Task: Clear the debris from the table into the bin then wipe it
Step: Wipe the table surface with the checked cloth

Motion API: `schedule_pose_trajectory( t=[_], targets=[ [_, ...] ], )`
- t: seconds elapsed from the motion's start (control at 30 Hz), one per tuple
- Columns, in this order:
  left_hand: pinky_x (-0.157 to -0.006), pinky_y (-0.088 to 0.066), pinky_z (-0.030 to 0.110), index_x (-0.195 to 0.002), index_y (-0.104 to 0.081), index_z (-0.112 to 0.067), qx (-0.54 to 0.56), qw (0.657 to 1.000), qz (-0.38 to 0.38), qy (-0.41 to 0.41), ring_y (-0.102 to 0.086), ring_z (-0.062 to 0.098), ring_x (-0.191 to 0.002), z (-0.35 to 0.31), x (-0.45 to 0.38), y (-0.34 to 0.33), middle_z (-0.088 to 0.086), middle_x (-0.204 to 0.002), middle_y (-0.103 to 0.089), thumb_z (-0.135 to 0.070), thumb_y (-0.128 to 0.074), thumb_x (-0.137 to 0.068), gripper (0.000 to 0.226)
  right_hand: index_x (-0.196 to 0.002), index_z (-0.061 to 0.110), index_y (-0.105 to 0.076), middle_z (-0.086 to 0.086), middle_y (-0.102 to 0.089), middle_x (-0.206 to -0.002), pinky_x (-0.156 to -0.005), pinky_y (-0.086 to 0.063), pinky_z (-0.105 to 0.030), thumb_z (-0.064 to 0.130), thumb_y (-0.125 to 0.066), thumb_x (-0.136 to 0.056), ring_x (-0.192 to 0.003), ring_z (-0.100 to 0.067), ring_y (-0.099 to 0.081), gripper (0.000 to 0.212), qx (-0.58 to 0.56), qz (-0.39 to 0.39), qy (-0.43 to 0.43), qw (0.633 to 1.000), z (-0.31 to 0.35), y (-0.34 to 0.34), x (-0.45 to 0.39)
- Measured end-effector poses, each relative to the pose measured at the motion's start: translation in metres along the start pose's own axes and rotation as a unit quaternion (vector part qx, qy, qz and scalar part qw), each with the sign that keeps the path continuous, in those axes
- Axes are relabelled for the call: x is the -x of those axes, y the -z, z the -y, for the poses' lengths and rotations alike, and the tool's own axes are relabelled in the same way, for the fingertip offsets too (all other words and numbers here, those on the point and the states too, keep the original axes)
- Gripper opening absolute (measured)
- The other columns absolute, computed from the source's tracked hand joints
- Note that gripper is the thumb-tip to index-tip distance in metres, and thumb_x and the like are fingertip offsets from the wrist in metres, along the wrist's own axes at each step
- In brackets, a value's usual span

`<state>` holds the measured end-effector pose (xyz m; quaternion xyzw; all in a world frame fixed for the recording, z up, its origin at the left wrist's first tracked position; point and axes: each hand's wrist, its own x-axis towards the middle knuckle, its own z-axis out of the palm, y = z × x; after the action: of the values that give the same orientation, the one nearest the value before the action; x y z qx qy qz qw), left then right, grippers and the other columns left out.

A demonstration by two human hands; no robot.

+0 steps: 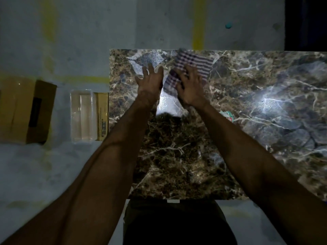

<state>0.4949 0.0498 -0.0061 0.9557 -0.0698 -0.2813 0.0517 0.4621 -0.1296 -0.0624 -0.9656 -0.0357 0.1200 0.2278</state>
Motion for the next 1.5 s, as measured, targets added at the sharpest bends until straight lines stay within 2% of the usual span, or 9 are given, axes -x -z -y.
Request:
schedule_pose_trajectory(
  t=[0.13, 0.37, 0.57, 0.7, 0.83, 0.97, 1.13, 1.3, 1.5],
  targets=[
    [-0.111, -0.013, 0.08, -0.164, 0.004, -0.03, -0.001, 0.999, 0.044, 0.002, 0.009, 0.054, -0.152, -0.005, -0.013, 0.005, 0.021, -0.169, 0.014, -0.002, -0.07, -0.092, 0.107, -0.159, 0.038, -0.034, -0.005, -0.021, -0.17, -0.122, -0.022, -0.058, 0.04, -0.049, -0.103, -0.157, -0.036, -0.013, 0.058, 0.002, 0.062, 0.075, 0.995, -0.012, -0.002, 0.047],
    [-0.112, -0.018, 0.079, -0.164, 0.004, -0.032, 0.019, 0.997, 0.068, 0.009, 0.009, 0.059, -0.149, -0.009, -0.027, 0.005, 0.026, -0.167, 0.013, 0.004, -0.073, -0.088, 0.114, -0.162, 0.028, -0.028, -0.006, -0.022, -0.17, -0.122, -0.025, -0.061, 0.06, -0.037, -0.101, -0.156, -0.038, -0.017, 0.069, 0.003, 0.008, -0.007, 1.0, -0.058, 0.026, 0.027],
    [-0.111, -0.023, 0.079, -0.163, 0.007, -0.033, -0.007, 0.998, 0.068, 0.013, 0.005, 0.06, -0.149, -0.009, -0.03, 0.002, 0.026, -0.167, 0.011, -0.004, -0.086, -0.077, 0.13, -0.163, 0.022, -0.028, -0.011, -0.021, -0.17, -0.123, -0.015, -0.058, 0.047, -0.035, -0.1, -0.157, -0.04, -0.012, 0.069, 0.002, 0.006, 0.004, 1.0, -0.004, 0.018, -0.045],
    [-0.11, -0.026, 0.077, -0.163, 0.002, -0.034, -0.007, 0.999, 0.05, 0.011, 0.001, 0.059, -0.15, -0.007, -0.028, 0.001, 0.026, -0.168, 0.008, -0.006, -0.078, -0.087, 0.114, -0.163, 0.024, -0.028, -0.009, -0.023, -0.17, -0.123, -0.018, -0.054, 0.042, -0.039, -0.103, -0.157, -0.037, -0.014, 0.063, 0.01, 0.033, 0.049, 0.998, 0.003, 0.006, -0.015],
    [-0.111, -0.023, 0.076, -0.163, -0.004, -0.033, 0.007, 0.999, 0.04, 0.0, 0.002, 0.058, -0.15, -0.005, -0.026, 0.006, 0.027, -0.168, 0.005, 0.005, -0.065, -0.093, 0.101, -0.162, 0.033, -0.026, -0.002, -0.023, -0.17, -0.123, -0.022, -0.053, 0.052, -0.039, -0.105, -0.158, -0.032, -0.015, 0.061, 0.02, 0.045, 0.09, 0.995, -0.044, 0.021, 0.026],
    [-0.109, -0.024, 0.078, -0.163, -0.003, -0.032, 0.007, 0.999, 0.046, 0.008, 0.002, 0.059, -0.15, -0.007, -0.028, 0.007, 0.028, -0.167, 0.004, 0.005, -0.08, -0.081, 0.118, -0.161, 0.028, -0.03, -0.01, -0.025, -0.169, -0.119, -0.029, -0.063, 0.059, -0.036, -0.104, -0.154, -0.039, -0.024, 0.065, 0.03, 0.015, 0.037, 0.999, -0.08, 0.036, -0.003],
    [-0.108, -0.026, 0.078, -0.162, -0.002, -0.033, 0.0, 0.999, 0.035, 0.0, -0.001, 0.06, -0.149, -0.005, -0.03, 0.003, 0.029, -0.166, 0.001, -0.002, -0.088, -0.074, 0.127, -0.163, 0.027, -0.025, -0.012, -0.017, -0.171, -0.125, -0.01, -0.059, 0.046, -0.034, -0.106, -0.157, -0.044, -0.009, 0.06, 0.032, -0.029, -0.049, 0.998, -0.035, 0.026, -0.059],
    [-0.106, -0.028, 0.079, -0.161, 0.002, -0.037, -0.016, 0.999, 0.035, -0.007, -0.003, 0.06, -0.149, -0.005, -0.028, 0.002, 0.03, -0.166, -0.001, -0.008, -0.099, -0.055, 0.15, -0.164, 0.029, -0.024, -0.008, -0.017, -0.172, -0.124, -0.01, -0.059, 0.043, -0.034, -0.107, -0.157, -0.041, -0.009, 0.059, 0.032, -0.03, 0.008, 0.999, 0.003, -0.002, -0.044],
    [-0.107, -0.027, 0.08, -0.161, -0.007, -0.031, -0.004, 1.0, 0.028, -0.014, -0.004, 0.062, -0.148, -0.005, -0.027, 0.007, 0.031, -0.165, -0.001, 0.0, -0.083, -0.078, 0.117, -0.163, 0.038, -0.021, 0.002, -0.017, -0.172, -0.124, -0.019, -0.052, 0.049, -0.035, -0.108, -0.159, -0.032, -0.01, 0.058, 0.064, 0.021, 0.092, 0.993, -0.041, -0.001, 0.038]
  ],
)
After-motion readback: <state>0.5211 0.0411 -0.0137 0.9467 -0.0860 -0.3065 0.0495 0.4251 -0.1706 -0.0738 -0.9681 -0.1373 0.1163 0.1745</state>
